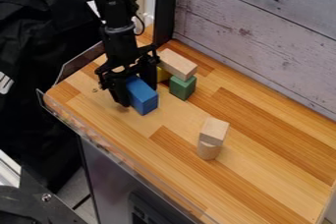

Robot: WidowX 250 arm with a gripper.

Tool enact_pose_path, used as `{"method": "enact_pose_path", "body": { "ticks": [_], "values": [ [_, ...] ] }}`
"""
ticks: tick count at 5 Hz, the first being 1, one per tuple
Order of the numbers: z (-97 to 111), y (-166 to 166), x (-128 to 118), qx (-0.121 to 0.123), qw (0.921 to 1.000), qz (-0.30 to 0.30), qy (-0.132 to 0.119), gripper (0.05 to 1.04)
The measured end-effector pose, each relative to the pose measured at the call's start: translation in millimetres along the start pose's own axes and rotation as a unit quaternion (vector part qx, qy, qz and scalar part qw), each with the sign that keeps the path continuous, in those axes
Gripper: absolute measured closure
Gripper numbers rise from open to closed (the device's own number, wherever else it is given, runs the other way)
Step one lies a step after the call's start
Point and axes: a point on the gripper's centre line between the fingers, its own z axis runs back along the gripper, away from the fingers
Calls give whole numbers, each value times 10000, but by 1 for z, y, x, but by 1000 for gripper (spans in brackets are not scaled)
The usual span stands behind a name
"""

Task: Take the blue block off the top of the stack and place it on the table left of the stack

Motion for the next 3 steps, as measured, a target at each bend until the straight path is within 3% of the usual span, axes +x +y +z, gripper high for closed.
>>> {"method": "enact_pose_path", "body": {
  "ticks": [1,3],
  "values": [
    [3,-2,-3,-97,9999,21,61,81],
    [68,-13,-21,-677,9953,-602,-336,84]
  ]
}}
